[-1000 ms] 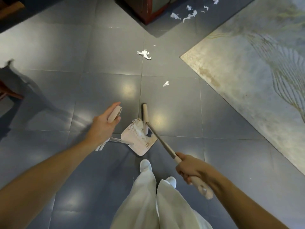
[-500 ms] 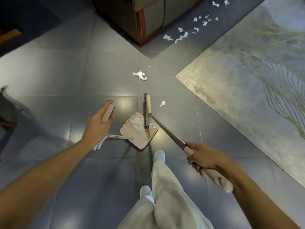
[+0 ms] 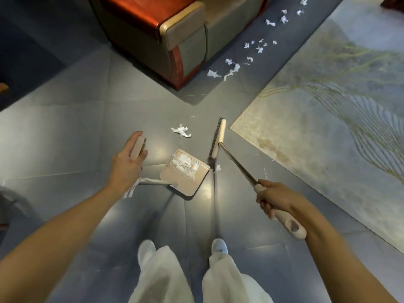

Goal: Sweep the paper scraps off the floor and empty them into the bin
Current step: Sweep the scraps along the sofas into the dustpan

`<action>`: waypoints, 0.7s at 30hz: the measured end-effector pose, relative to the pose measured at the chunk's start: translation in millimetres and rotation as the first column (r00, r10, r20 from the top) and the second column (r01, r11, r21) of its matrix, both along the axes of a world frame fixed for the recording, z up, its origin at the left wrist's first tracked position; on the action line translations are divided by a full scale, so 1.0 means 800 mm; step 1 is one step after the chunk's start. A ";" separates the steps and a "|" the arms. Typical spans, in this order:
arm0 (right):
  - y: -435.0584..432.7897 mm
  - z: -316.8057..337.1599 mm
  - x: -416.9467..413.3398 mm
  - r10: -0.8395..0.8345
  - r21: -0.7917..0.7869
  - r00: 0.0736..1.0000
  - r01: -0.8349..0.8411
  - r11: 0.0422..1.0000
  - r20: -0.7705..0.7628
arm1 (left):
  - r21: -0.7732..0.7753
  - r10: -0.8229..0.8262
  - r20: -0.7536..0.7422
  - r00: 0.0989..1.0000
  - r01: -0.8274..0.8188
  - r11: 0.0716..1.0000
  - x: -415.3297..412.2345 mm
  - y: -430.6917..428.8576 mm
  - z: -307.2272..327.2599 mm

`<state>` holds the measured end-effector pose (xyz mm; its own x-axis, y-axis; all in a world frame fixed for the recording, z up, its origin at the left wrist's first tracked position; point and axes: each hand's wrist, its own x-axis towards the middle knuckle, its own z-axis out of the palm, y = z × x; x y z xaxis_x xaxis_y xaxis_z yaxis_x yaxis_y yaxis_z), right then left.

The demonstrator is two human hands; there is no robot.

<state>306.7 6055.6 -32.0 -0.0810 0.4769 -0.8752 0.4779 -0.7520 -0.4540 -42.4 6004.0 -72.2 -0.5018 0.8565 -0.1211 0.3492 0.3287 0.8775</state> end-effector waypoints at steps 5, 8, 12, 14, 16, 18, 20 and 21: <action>0.016 -0.025 -0.090 0.117 0.085 0.967 -0.139 0.987 0.225 | -0.015 -0.147 -0.035 0.989 0.147 0.989 -0.106 0.075 0.000; 0.012 -0.043 -0.165 0.170 0.087 0.913 -0.217 0.972 0.371 | -0.049 -0.259 -0.046 0.965 0.256 0.965 -0.183 0.110 0.001; 0.013 -0.060 -0.271 0.100 0.041 0.909 -0.128 0.991 0.405 | -0.079 -0.366 -0.022 0.930 0.364 0.928 -0.278 0.146 0.014; 0.026 -0.069 -0.319 0.054 0.014 0.916 -0.065 0.998 0.399 | -0.087 -0.387 -0.015 0.922 0.384 0.919 -0.321 0.164 0.018; 0.047 -0.080 -0.362 -0.014 -0.006 0.933 0.018 1.000 0.359 | -0.082 -0.390 -0.002 0.921 0.388 0.918 -0.359 0.185 0.022; 0.073 -0.089 -0.401 -0.060 -0.018 0.945 0.070 0.997 0.320 | -0.092 -0.395 0.011 0.918 0.395 0.914 -0.389 0.208 0.023; 0.103 -0.098 -0.434 -0.058 -0.017 0.954 0.066 0.998 0.294 | -0.104 -0.407 0.017 0.913 0.406 0.908 -0.411 0.234 0.018; 0.116 -0.101 -0.448 -0.062 -0.014 0.960 0.068 0.998 0.273 | -0.112 -0.414 0.012 0.910 0.413 0.904 -0.420 0.247 0.015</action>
<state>-52.1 6148.5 -112.9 0.1928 0.4530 -0.8704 0.5309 -0.7942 -0.2957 -378.1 6201.2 -59.9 -0.1075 0.9691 -0.2221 0.4844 0.2461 0.8395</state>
